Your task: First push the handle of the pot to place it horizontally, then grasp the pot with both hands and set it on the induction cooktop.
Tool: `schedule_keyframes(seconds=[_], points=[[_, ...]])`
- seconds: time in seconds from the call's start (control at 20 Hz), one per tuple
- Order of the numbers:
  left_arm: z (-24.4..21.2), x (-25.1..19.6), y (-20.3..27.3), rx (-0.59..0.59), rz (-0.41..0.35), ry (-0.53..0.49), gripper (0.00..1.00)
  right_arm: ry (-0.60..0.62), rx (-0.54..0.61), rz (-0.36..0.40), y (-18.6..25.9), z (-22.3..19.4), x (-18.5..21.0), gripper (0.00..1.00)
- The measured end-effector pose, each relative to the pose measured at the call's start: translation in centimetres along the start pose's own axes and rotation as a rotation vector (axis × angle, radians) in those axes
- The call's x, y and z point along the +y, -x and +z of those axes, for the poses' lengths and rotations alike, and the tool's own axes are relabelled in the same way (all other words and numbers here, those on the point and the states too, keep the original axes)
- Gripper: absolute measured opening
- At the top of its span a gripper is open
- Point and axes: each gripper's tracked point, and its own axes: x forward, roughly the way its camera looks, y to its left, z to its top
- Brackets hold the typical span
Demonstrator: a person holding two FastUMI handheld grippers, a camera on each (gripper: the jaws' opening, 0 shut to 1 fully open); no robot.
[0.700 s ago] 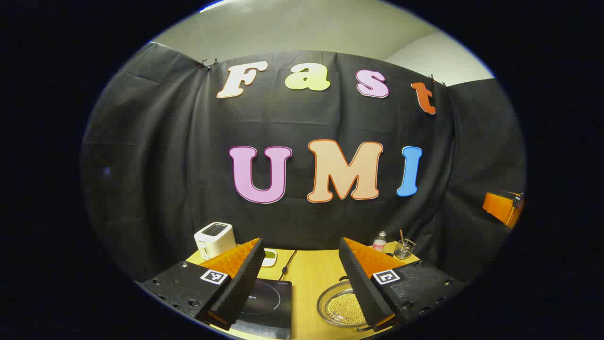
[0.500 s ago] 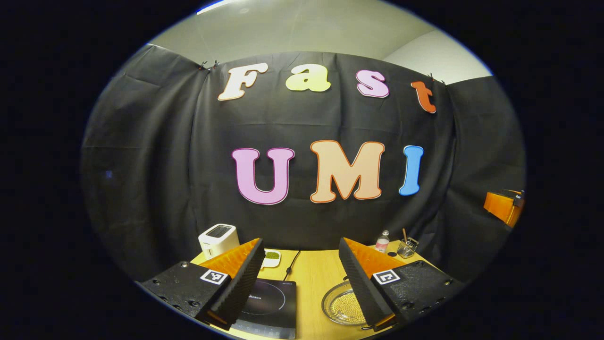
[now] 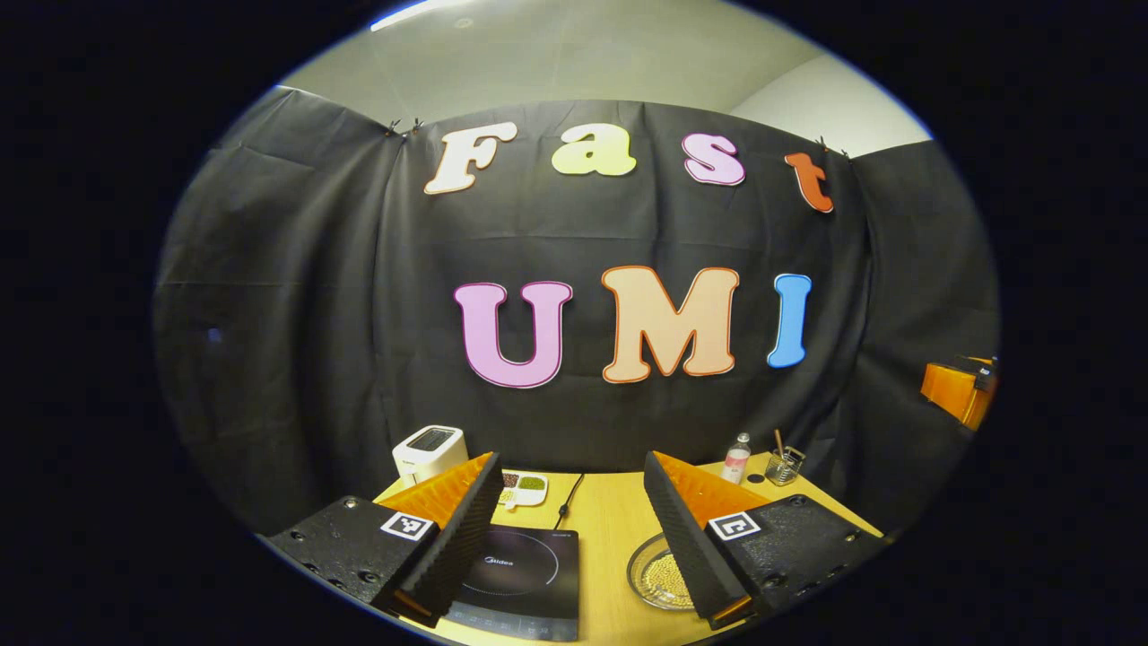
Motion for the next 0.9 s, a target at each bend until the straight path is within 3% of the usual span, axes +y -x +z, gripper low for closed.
schedule_keyframes(seconds=[0.15, 0.2, 0.25, 0.3, 0.35, 0.45, 0.6, 0.7, 0.75, 0.9], points=[[0.2, 1.1, 0.3, -0.012, 0.012, -0.015, 0.95, -0.009, 0.001, 0.005, 0.2, 0.0, 1.0, 0.93], [0.4, 1.5, 0.4, -0.021, 0.020, -0.017, 0.92, -0.007, 0.002, 0.010, 0.3, -0.2, 1.4, 0.87], [0.5, 1.9, 0.5, -0.031, 0.026, -0.015, 0.92, 0.000, 0.007, 0.014, 0.5, -0.4, 1.9, 0.93], [0.5, 2.2, 0.6, -0.034, 0.032, -0.011, 0.95, 0.009, 0.017, 0.013, 0.5, -0.9, 2.0, 0.86], [0.4, 2.4, 0.8, -0.035, 0.034, -0.010, 0.95, 0.014, 0.030, 0.013, 0.7, -1.4, 2.5, 0.86], [0.5, 3.0, 1.3, -0.043, 0.038, -0.023, 0.95, 0.019, 0.055, 0.021, 0.8, -2.4, 3.4, 0.66], [0.7, 4.4, 2.1, -0.063, 0.052, -0.041, 0.95, 0.016, 0.080, 0.065, 0.7, -3.6, 6.0, 0.56], [0.5, 4.8, 2.5, -0.062, 0.049, -0.022, 0.95, 0.016, 0.089, 0.105, 1.0, -4.2, 7.9, 0.35], [0.3, 5.1, 2.7, -0.059, 0.053, -0.021, 0.95, 0.013, 0.092, 0.120, 1.0, -4.6, 8.7, 0.35], [-0.1, 6.2, 3.0, -0.053, 0.059, -0.046, 0.93, -0.015, 0.107, 0.142, 1.0, -5.6, 10.4, 0.02]])
